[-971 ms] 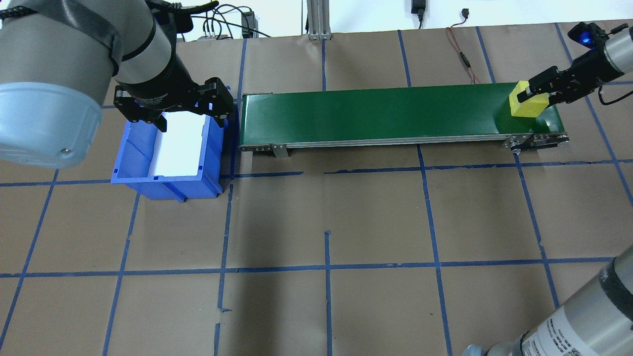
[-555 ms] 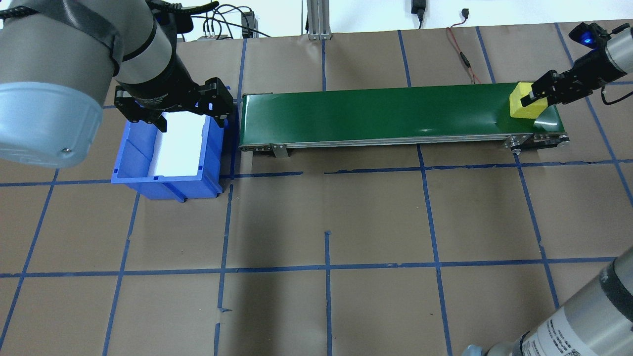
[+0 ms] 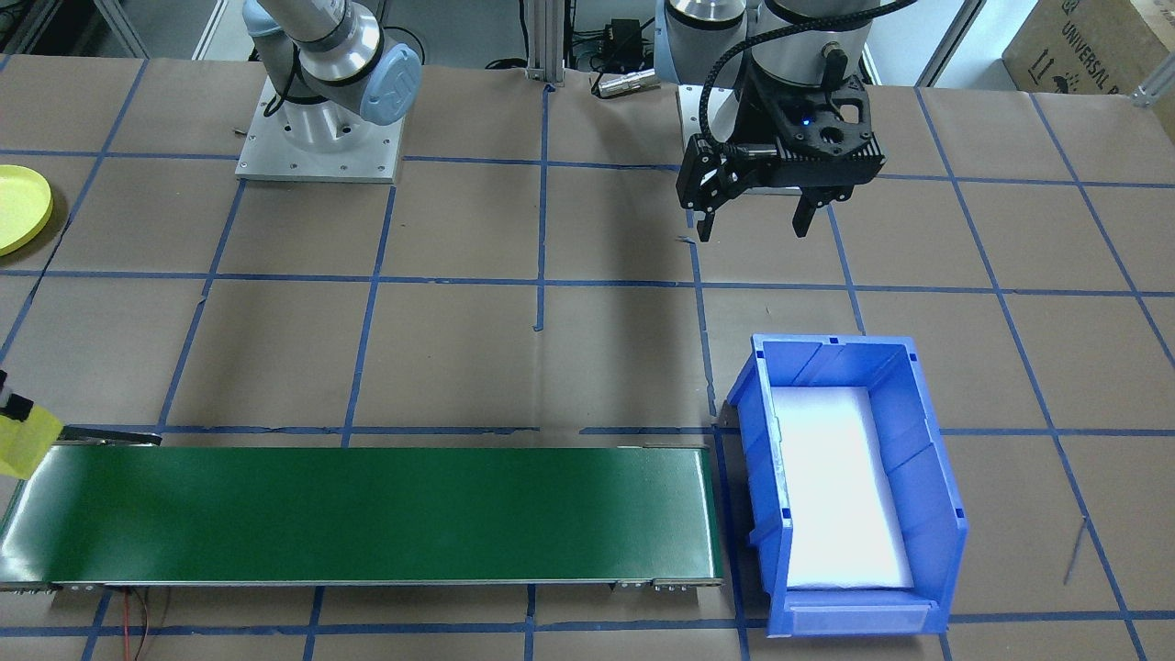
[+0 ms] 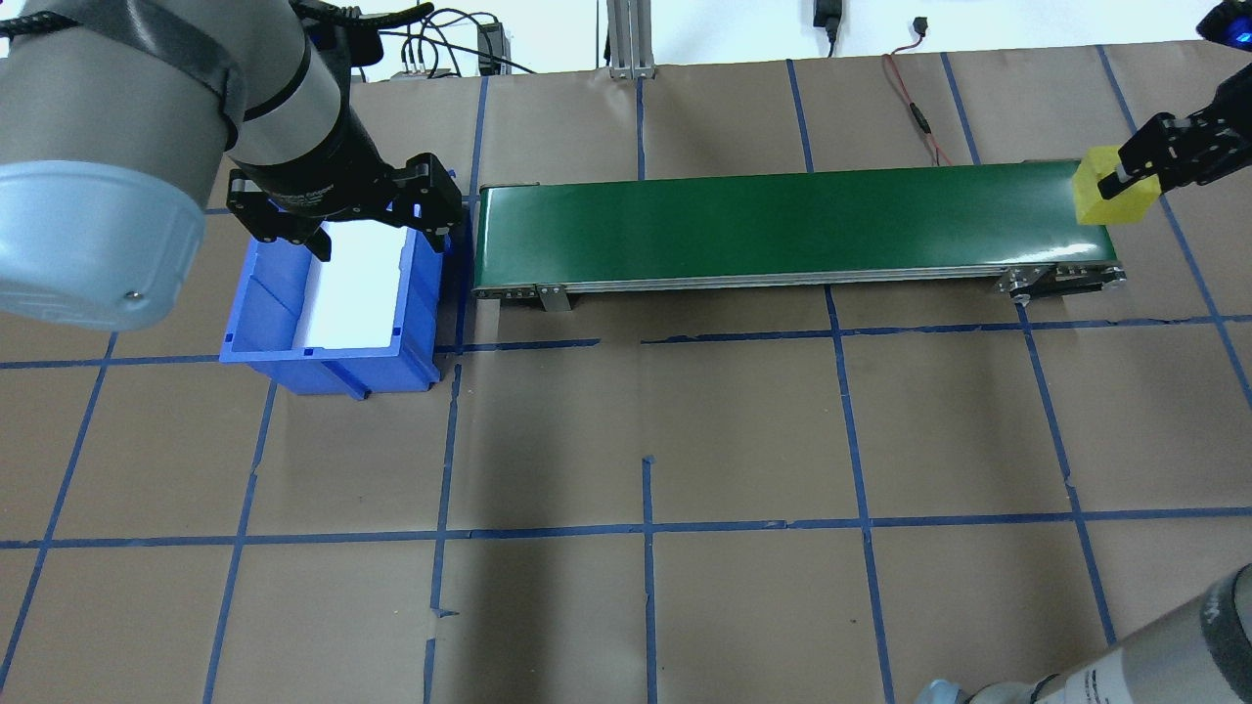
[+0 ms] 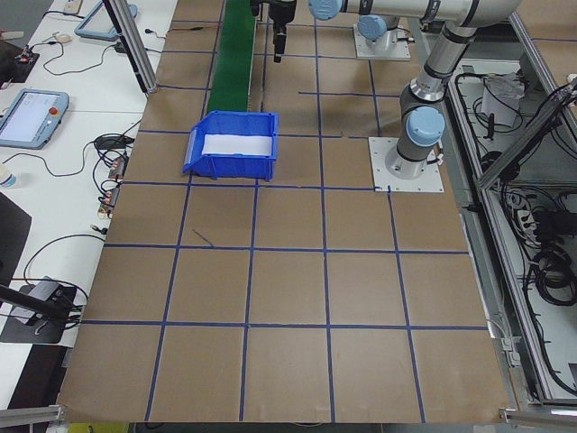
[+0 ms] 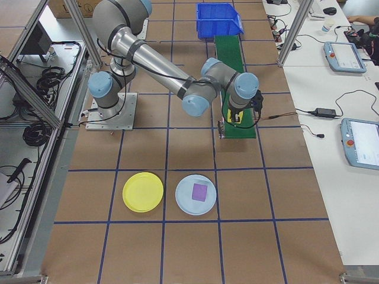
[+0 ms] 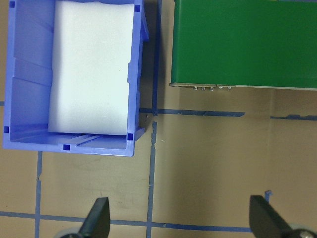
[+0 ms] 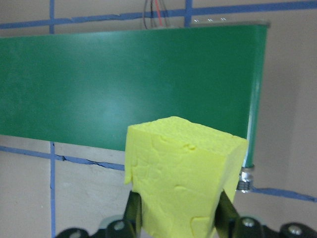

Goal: Move block left to right into plate

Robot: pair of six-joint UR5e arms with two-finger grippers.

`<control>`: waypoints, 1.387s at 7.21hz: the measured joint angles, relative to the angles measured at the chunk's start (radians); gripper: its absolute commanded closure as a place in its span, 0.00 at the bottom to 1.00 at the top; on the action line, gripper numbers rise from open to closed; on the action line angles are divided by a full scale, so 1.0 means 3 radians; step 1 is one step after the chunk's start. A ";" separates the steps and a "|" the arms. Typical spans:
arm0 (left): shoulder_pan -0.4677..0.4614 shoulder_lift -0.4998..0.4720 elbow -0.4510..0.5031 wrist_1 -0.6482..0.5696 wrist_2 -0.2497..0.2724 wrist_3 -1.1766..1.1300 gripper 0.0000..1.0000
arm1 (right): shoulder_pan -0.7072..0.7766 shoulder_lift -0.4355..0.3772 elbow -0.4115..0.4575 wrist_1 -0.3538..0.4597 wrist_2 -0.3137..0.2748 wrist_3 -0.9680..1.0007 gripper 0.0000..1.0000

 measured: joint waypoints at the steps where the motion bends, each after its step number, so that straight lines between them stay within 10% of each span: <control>1: 0.0001 0.0000 0.0000 0.0000 0.0000 -0.0001 0.00 | -0.0268 -0.0048 0.0008 0.0142 -0.0067 -0.0206 0.67; 4: 0.0001 -0.0001 0.0000 0.0000 0.0000 -0.0004 0.00 | -0.1377 -0.0066 0.0206 0.0407 -0.0342 -0.1426 0.65; 8: -0.0002 0.0000 -0.0001 -0.0004 0.0000 -0.0006 0.00 | -0.2413 -0.0030 0.0793 0.0030 -0.0710 -0.2488 0.64; 10: -0.0004 0.0000 -0.0002 -0.0005 0.0000 -0.0008 0.00 | -0.2664 -0.0007 0.0847 -0.0018 -0.0794 -0.2674 0.36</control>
